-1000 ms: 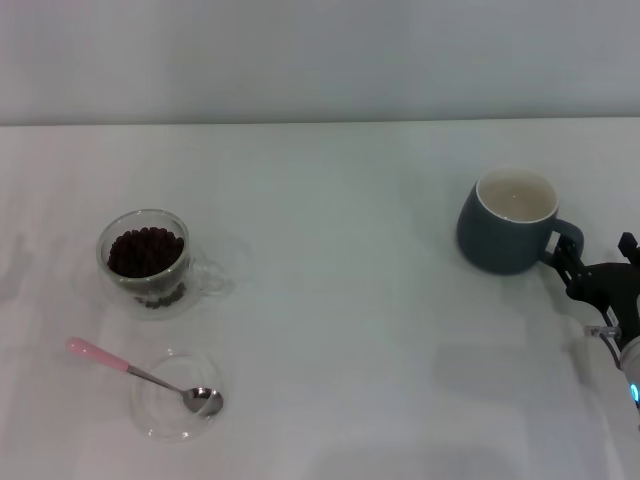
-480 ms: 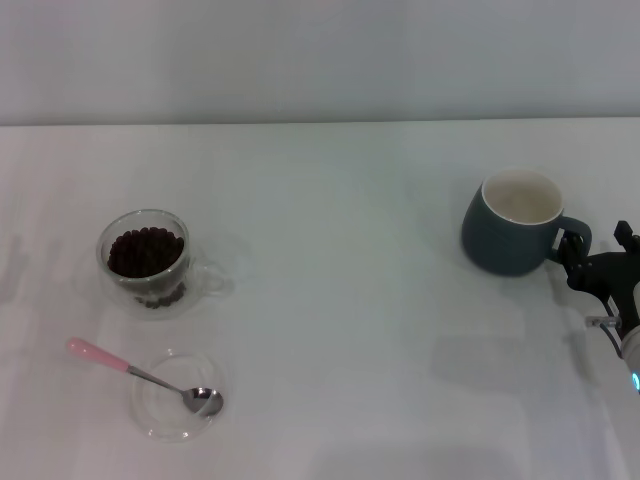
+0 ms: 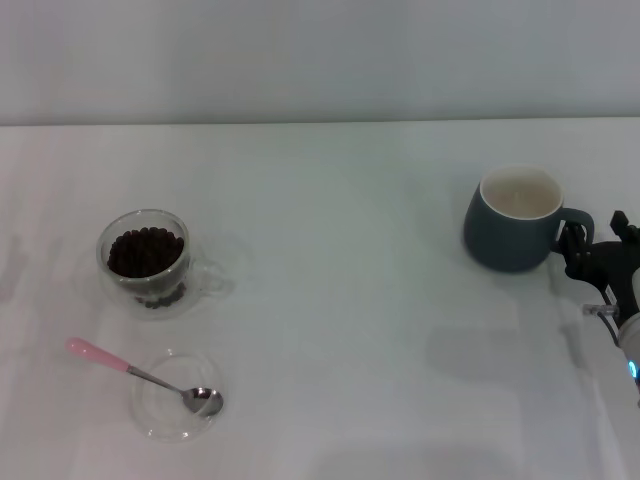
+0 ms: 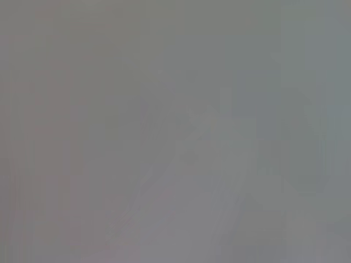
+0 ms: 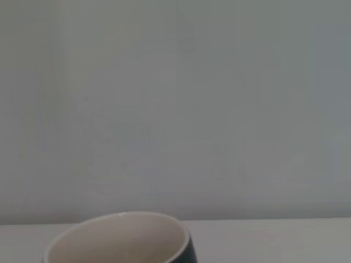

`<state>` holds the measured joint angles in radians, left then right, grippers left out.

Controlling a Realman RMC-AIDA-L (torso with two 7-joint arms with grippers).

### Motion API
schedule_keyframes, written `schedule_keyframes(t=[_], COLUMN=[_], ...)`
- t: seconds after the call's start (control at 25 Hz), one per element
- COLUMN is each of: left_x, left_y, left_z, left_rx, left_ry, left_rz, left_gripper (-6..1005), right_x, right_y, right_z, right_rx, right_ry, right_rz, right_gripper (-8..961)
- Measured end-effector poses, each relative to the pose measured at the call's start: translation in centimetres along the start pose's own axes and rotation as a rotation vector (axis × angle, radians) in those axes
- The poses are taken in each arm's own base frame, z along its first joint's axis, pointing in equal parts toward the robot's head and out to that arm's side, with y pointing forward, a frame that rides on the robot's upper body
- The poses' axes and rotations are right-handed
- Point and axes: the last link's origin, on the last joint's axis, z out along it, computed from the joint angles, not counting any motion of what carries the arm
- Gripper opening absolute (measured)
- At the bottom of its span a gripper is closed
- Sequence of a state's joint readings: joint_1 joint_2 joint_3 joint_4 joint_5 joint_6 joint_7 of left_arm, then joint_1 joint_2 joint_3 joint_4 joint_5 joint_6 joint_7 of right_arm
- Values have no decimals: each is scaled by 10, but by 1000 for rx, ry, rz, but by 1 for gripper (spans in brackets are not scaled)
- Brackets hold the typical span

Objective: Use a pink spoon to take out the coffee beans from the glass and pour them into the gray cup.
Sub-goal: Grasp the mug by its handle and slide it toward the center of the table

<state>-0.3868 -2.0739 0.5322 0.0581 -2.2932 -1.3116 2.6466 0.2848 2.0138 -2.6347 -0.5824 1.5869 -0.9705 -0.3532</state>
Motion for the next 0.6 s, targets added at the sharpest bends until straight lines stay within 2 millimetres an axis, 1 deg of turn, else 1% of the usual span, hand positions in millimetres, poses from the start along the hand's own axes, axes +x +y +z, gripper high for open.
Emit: schedule_keyframes(t=[0.4, 0.48, 0.6], left_x=[1, 1, 1], left_y=[0, 0, 0], left_z=[1, 1, 1], left_rx=[-2, -2, -2], left_ry=[3, 3, 3], left_rz=[1, 2, 2], left_gripper=[858, 857, 857], right_x=[-1, -1, -2], right_y=[2, 2, 1], right_z=[5, 5, 6], right_rx=[-13, -13, -21], right_ry=[10, 11, 2], right_rz=[5, 4, -11], right_gripper=[473, 227, 196])
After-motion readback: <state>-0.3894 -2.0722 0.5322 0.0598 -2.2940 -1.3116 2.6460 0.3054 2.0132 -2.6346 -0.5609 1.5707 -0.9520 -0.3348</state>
